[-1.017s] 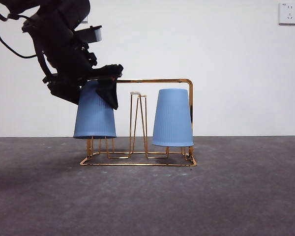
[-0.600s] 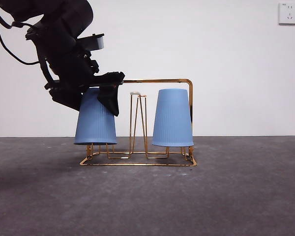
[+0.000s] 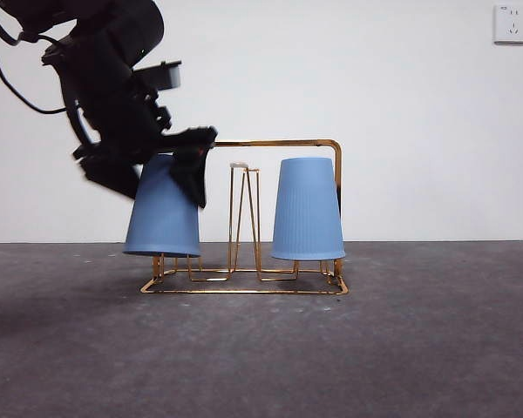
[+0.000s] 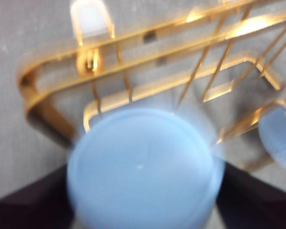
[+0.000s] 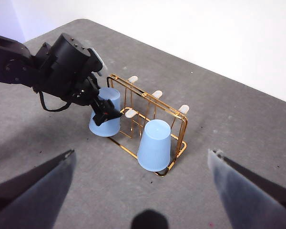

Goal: Pick up cup 1,put cup 1 in the cup rack,pick up cup 2,put cup 2 in the cup rack

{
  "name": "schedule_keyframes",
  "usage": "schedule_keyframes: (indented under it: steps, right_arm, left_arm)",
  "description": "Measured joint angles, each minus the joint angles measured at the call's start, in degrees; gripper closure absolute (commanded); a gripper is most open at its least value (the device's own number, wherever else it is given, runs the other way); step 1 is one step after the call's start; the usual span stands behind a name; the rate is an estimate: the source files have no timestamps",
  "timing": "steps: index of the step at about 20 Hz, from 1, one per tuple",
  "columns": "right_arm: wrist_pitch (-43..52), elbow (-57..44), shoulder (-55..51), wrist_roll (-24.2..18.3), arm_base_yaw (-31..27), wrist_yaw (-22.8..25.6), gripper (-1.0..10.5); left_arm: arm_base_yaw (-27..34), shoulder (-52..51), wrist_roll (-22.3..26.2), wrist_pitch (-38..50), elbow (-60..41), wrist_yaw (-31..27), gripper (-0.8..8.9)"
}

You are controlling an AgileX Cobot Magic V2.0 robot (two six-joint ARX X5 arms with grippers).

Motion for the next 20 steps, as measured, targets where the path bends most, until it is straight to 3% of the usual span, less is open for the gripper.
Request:
schedule_keyframes:
  steps: [20]
  right_arm:
    - [0.0,0.0,-0.02,-0.04,0.0,0.02,4.7]
  left_arm:
    - [0.68,-1.9,-0.7,-17.46,0.79,7.15,2.47]
